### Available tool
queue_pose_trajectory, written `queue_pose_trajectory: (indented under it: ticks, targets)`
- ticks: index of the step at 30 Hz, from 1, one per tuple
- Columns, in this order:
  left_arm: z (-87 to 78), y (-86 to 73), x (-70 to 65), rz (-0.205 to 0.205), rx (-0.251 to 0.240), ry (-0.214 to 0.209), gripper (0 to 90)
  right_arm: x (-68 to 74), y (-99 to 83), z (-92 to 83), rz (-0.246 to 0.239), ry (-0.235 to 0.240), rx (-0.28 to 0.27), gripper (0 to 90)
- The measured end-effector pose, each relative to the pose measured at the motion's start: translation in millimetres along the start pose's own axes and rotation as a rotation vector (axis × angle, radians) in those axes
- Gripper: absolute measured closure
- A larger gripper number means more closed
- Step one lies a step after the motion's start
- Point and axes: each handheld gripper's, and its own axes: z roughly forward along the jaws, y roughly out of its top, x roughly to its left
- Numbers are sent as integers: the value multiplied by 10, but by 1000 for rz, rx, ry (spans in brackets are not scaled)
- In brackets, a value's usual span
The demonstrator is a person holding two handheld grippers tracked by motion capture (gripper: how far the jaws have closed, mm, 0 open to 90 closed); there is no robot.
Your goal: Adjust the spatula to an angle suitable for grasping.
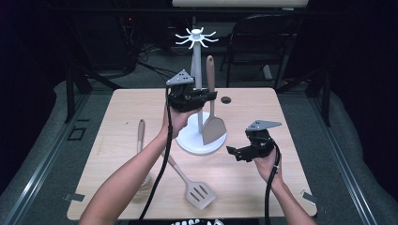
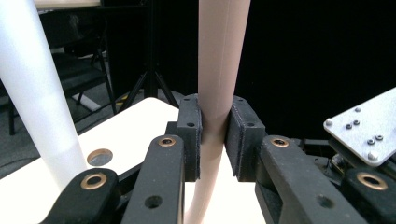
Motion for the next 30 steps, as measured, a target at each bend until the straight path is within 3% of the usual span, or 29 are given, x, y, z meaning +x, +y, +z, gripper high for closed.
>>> queue_pose_trajectory:
  ticks: [18,30]
  targets:
    - [-78,220,-7,15,-33,-3,770,-2,0,8,-7,3,4,0]
    - [-72,229,62,-13,-37,2,769,-3,-1,11,-6,5,9,0]
